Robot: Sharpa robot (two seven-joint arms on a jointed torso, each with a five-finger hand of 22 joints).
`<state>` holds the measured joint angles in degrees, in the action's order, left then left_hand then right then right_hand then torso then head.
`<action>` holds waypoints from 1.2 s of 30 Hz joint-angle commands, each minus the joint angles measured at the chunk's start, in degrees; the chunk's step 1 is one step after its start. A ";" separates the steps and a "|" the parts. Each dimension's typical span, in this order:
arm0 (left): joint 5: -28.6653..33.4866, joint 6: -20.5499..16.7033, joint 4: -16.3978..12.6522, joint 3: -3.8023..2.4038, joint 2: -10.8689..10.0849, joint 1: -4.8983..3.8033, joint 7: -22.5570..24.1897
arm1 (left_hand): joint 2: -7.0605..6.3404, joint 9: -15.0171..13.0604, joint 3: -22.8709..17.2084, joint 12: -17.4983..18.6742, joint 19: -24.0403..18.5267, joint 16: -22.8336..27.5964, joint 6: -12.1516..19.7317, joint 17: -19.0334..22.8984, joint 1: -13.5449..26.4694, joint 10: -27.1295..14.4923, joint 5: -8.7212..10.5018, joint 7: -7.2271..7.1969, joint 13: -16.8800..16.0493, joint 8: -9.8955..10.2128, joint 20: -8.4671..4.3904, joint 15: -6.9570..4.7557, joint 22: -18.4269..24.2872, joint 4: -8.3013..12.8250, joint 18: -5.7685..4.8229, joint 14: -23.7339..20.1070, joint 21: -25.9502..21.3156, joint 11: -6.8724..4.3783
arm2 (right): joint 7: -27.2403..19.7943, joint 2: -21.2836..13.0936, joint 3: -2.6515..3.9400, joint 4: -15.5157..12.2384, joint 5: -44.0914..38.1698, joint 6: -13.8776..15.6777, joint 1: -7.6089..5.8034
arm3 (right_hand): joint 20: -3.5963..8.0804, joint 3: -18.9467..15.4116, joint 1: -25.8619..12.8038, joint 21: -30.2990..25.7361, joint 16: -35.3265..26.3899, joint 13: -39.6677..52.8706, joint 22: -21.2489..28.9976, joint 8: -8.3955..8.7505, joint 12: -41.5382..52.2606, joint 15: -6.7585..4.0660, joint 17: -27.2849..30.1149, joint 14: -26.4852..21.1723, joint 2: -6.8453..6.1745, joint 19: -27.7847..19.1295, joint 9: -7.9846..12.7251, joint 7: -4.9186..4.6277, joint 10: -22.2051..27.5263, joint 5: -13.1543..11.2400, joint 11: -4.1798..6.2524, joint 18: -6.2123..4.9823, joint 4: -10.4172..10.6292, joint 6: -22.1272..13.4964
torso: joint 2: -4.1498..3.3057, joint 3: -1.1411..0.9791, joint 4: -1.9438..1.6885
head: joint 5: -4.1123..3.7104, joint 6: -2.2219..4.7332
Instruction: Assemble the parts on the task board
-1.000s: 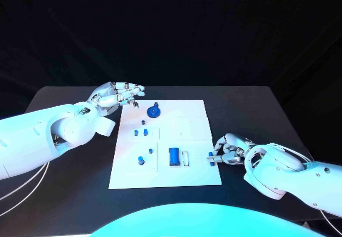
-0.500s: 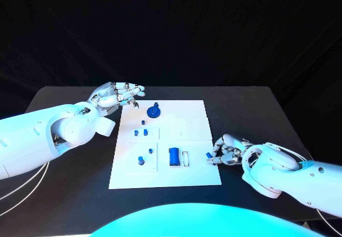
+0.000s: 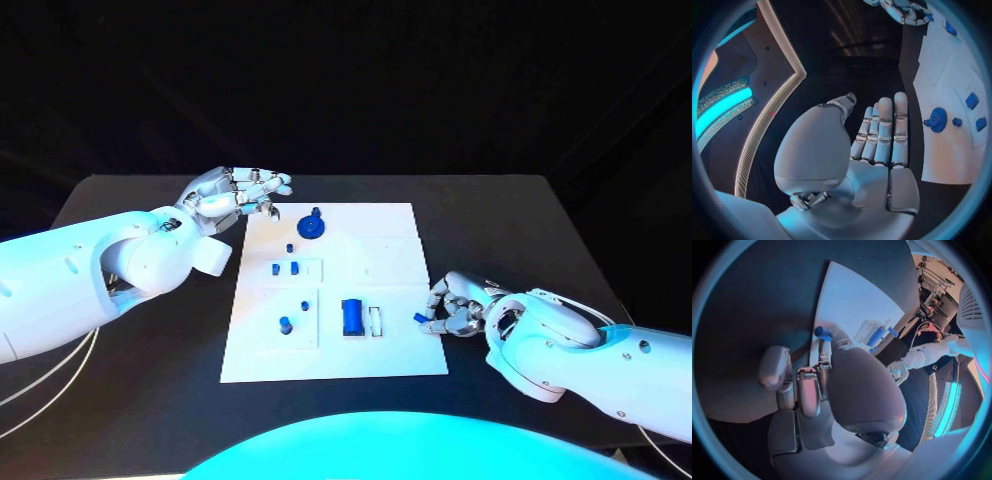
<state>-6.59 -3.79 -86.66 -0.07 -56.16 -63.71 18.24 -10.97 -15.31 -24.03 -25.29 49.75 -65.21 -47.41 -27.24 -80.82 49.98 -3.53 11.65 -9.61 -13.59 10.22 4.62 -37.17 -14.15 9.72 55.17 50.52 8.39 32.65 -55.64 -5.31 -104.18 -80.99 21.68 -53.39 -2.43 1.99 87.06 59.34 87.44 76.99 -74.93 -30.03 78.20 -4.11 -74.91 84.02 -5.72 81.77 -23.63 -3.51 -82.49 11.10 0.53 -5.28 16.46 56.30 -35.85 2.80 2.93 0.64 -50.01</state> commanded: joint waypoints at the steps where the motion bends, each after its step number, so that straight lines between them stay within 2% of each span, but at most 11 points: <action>1: 0.85 0.99 -0.17 -0.03 0.04 0.03 0.03 | 0.31 0.08 0.19 -0.26 0.34 -0.28 0.08 0.07 -0.43 -0.33 -0.30 0.08 -0.08 -0.29 0.09 0.01 0.06 -0.31 0.81 -0.47 -0.27 0.03 | 1.44 0.09 -0.66 0.06 1.22 -1.46 0.79 | 0.42 1.59 3.21 0.07 -0.17 3.40 -3.79 0.02 0.51 -0.23 -6.93 4.39 2.94 0.26 1.52 0.22 -0.35 0.25 0.34 0.16 0.04 0.31 | 0.01 0.02 0.02 | 0.03 0.01; 4: 0.85 0.96 -0.15 -0.03 0.06 0.03 0.00 | 0.31 0.08 0.19 -0.26 0.34 -0.28 0.08 0.07 -0.43 -0.33 -0.30 0.08 -0.08 -0.29 0.09 0.01 0.06 -0.31 0.81 -0.47 -0.27 0.03 | 1.10 -0.08 -0.65 -0.49 3.60 0.72 0.46 | 0.47 2.79 2.53 0.55 -0.11 3.69 -4.05 0.01 0.83 -0.27 -7.11 4.43 3.05 0.45 1.55 0.27 -0.63 0.20 0.37 0.25 0.13 0.27 | 0.00 0.03 -0.02 | 0.03 0.01; 10: 0.84 0.82 -0.15 -0.03 0.14 0.02 -0.06 | 0.36 0.09 0.18 -0.27 0.35 -0.28 0.08 0.07 -0.49 -0.35 -0.30 0.08 -0.08 -0.29 0.09 0.00 0.07 -0.32 0.81 -0.47 -0.28 0.03 | 0.09 -0.12 -0.64 -2.28 7.66 4.56 -1.41 | 0.56 5.01 1.07 0.95 -0.01 4.16 -4.37 -0.19 1.36 -0.38 -7.40 4.50 2.56 0.68 1.48 0.41 -1.09 0.15 0.50 0.32 0.11 0.35 | -0.03 -0.03 -0.09 | 0.19 0.01; 14: 0.84 0.71 -0.18 -0.03 0.16 0.02 -0.10 | 0.45 0.14 0.10 -0.28 0.39 -0.27 0.24 0.09 -0.84 -0.41 -0.32 0.06 -0.07 -0.20 0.08 -0.02 0.09 -0.23 0.82 -0.48 -0.32 0.02 | -0.39 0.43 -0.63 -3.49 9.36 5.57 -2.59 | 0.61 6.41 0.31 1.12 0.01 4.31 -4.54 -0.32 1.50 -0.43 -7.45 4.51 2.15 0.78 1.42 0.46 -1.22 0.13 0.55 0.35 0.06 0.34 | -0.07 -0.05 -0.13 | 0.17 0.01; 17: 0.83 0.71 -0.21 -0.03 0.20 0.02 -0.13 | 0.45 0.14 0.10 -0.28 0.39 -0.27 0.24 0.09 -0.84 -0.41 -0.32 0.06 -0.07 -0.20 0.08 -0.02 0.09 -0.23 0.82 -0.48 -0.32 0.02 | -0.73 1.36 -0.63 -3.84 11.13 5.55 -3.04 | 0.62 7.45 -0.56 1.09 0.03 4.33 -4.61 -0.42 1.50 -0.43 -7.50 4.52 1.76 0.80 1.37 0.44 -1.26 0.10 0.54 0.36 0.10 0.32 | -0.09 -0.03 -0.02 | 0.29 0.01; 24: 0.83 0.83 -0.30 -0.03 0.32 0.02 -0.25 | 0.50 0.18 0.05 -0.28 0.42 -0.27 0.36 0.10 -1.04 -0.45 -0.33 0.10 -0.06 -0.14 0.07 -0.02 0.10 -0.17 0.82 -0.48 -0.33 0.03 | -1.91 4.25 -0.64 -2.89 16.60 5.54 -3.11 | 0.59 10.49 -4.10 0.89 0.06 4.44 -4.79 -0.78 1.54 -0.37 -7.61 4.55 1.06 0.86 1.16 0.36 -1.38 0.00 0.47 0.35 0.14 0.22 | -0.04 -0.10 0.21 | 0.67 0.01; 31: 0.80 1.00 -0.21 -0.03 0.39 0.02 -0.42 | 0.50 0.18 0.05 -0.28 0.42 -0.27 0.36 0.10 -1.04 -0.45 -0.33 0.10 -0.06 -0.14 0.07 -0.02 0.10 -0.17 0.82 -0.48 -0.33 0.03 | -2.35 6.66 -0.66 -1.46 18.88 4.03 -2.47 | 0.53 12.97 -8.00 1.12 -0.04 4.51 -5.09 -1.20 1.54 -0.31 -7.35 4.49 0.71 1.06 0.90 0.28 -1.47 -0.08 0.40 0.41 0.14 0.08 | -0.01 0.00 0.09 | 0.54 0.01; 36: 0.74 1.07 -0.20 -0.03 0.40 0.02 -0.50 | 0.50 0.18 0.05 -0.28 0.42 -0.27 0.36 0.10 -1.04 -0.45 -0.33 0.10 -0.06 -0.14 0.07 -0.02 0.10 -0.17 0.82 -0.48 -0.33 0.03 | -2.30 7.86 -0.68 -0.13 19.30 3.57 -2.22 | 0.49 14.32 -11.48 0.93 -0.08 4.72 -5.18 -1.61 1.73 -0.27 -7.30 4.49 0.20 1.13 0.67 0.22 -1.65 -0.19 0.34 0.40 0.20 0.11 | -0.02 -0.01 0.04 | 0.49 0.01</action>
<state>-6.19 -3.72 -86.75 -0.07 -55.89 -63.70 17.65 -10.53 -15.18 -23.88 -25.29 49.75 -65.21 -47.42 -27.20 -81.26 49.98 -3.53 11.65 -9.60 -13.59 10.22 4.62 -37.13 -14.30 9.72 55.17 50.53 8.39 31.29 -47.99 -5.98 -104.58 -63.42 26.44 -55.71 -2.06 16.14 76.11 60.24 87.44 74.96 -74.91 -30.21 79.74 -4.15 -74.90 84.02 -5.35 82.59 -22.08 -3.04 -83.92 11.00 1.32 -5.29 16.68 56.09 -35.88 2.76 3.03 1.16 -50.01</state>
